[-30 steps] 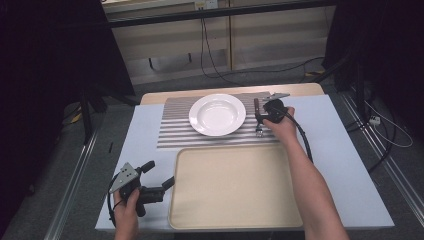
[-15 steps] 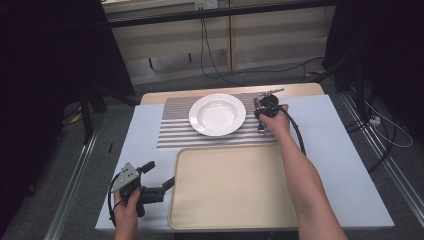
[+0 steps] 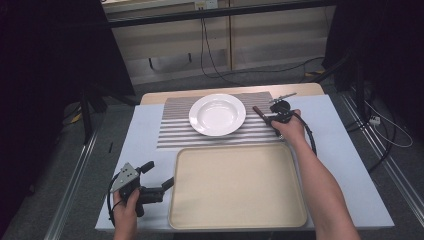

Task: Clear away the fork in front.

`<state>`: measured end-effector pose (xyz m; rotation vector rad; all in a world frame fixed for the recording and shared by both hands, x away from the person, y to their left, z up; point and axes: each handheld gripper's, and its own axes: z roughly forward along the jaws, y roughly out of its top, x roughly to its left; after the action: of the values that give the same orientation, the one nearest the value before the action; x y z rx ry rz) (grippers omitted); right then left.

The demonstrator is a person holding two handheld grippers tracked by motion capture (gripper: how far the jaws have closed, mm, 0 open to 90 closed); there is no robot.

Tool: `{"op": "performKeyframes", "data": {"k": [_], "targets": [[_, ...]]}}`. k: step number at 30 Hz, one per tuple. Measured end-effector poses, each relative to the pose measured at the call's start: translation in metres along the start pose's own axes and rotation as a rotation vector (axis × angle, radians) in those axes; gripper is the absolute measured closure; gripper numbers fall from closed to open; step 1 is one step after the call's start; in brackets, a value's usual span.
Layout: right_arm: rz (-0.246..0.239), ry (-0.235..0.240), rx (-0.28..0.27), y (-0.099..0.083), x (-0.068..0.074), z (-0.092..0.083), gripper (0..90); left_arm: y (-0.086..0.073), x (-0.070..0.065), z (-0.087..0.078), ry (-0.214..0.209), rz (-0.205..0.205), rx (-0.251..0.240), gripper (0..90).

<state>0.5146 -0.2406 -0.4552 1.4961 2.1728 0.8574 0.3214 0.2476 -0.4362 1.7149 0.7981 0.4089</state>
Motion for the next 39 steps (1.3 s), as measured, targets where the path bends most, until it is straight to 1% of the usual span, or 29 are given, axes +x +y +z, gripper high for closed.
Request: {"op": "performKeyframes", "data": {"k": [4, 6, 8, 9, 10, 11, 14, 17, 19, 21, 22, 24, 26, 27, 29, 30, 32, 33, 35, 38, 39], "targets": [[-0.022, 0.007, 0.014, -0.012, -0.004, -0.013, 78.0, 0.0, -0.001, -0.001, 0.002, 0.001, -0.004, 2.2], [-0.016, 0.01, 0.016, -0.017, -0.005, -0.018, 78.0, 0.001, -0.001, -0.001, 0.001, 0.004, 0.001, 2.2], [-0.014, 0.01, 0.023, -0.022, -0.006, -0.023, 78.0, 0.0, -0.001, -0.002, 0.001, 0.002, -0.006, 2.2], [-0.014, 0.01, 0.023, -0.022, -0.006, -0.023, 78.0, 0.0, -0.001, -0.002, 0.001, 0.002, -0.006, 2.2], [-0.01, 0.009, 0.024, -0.025, -0.006, -0.026, 78.0, 0.0, -0.001, -0.003, 0.005, 0.003, -0.006, 2.2], [-0.011, 0.014, 0.029, -0.031, -0.006, -0.032, 78.0, 0.0, 0.0, -0.003, 0.006, 0.0, -0.009, 2.2], [-0.011, 0.007, 0.035, -0.04, -0.009, -0.041, 78.0, 0.0, -0.001, -0.002, 0.0, 0.002, -0.006, 2.1], [0.015, 0.014, 0.039, -0.048, -0.012, -0.048, 78.0, 0.001, -0.001, -0.001, 0.0, 0.003, -0.004, 2.1], [0.021, 0.017, 0.038, -0.052, -0.014, -0.052, 78.0, 0.001, -0.002, -0.001, 0.0, 0.004, -0.007, 2.2], [0.012, 0.013, 0.048, -0.053, -0.013, -0.053, 77.9, 0.001, -0.002, -0.001, 0.0, 0.003, -0.01, 2.1], [-0.004, 0.005, 0.054, -0.053, -0.012, -0.054, 77.9, 0.001, -0.003, -0.001, -0.002, 0.005, -0.01, 2.1], [-0.027, -0.011, 0.079, -0.051, -0.01, -0.054, 77.9, 0.001, -0.003, -0.002, -0.001, 0.006, -0.009, 2.2], [-0.039, -0.015, 0.104, -0.049, -0.008, -0.055, 77.9, 0.001, -0.003, -0.003, 0.002, 0.005, -0.01, 2.1], [-0.043, -0.014, 0.111, -0.049, -0.008, -0.056, 77.9, 0.001, -0.002, -0.003, 0.004, 0.008, -0.009, 2.1], [-0.037, -0.005, 0.107, -0.051, -0.009, -0.057, 77.9, 0.0, -0.001, -0.003, 0.005, 0.007, -0.006, 2.2], [-0.035, -0.005, 0.099, -0.052, -0.009, -0.057, 77.8, 0.0, -0.001, -0.003, 0.003, 0.008, -0.005, 2.2], [-0.039, -0.009, 0.099, -0.052, -0.009, -0.056, 76.9, 0.0, -0.001, -0.003, 0.002, 0.007, -0.005, 2.2], [-0.036, -0.018, 0.102, -0.052, -0.008, -0.056, 76.8, 0.001, -0.002, -0.003, 0.002, 0.005, -0.008, 2.2], [-0.05, -0.023, 0.115, -0.05, -0.007, -0.055, 76.6, 0.001, -0.002, -0.003, 0.001, 0.006, -0.008, 2.2], [-0.067, -0.051, 0.14, -0.047, -0.002, -0.054, 76.5, 0.001, -0.004, -0.003, -0.001, 0.011, -0.008, 2.1], [-0.061, -0.059, 0.143, -0.047, -0.001, -0.053, 76.5, 0.001, -0.004, -0.003, -0.001, 0.013, -0.007, 2.1]]}}
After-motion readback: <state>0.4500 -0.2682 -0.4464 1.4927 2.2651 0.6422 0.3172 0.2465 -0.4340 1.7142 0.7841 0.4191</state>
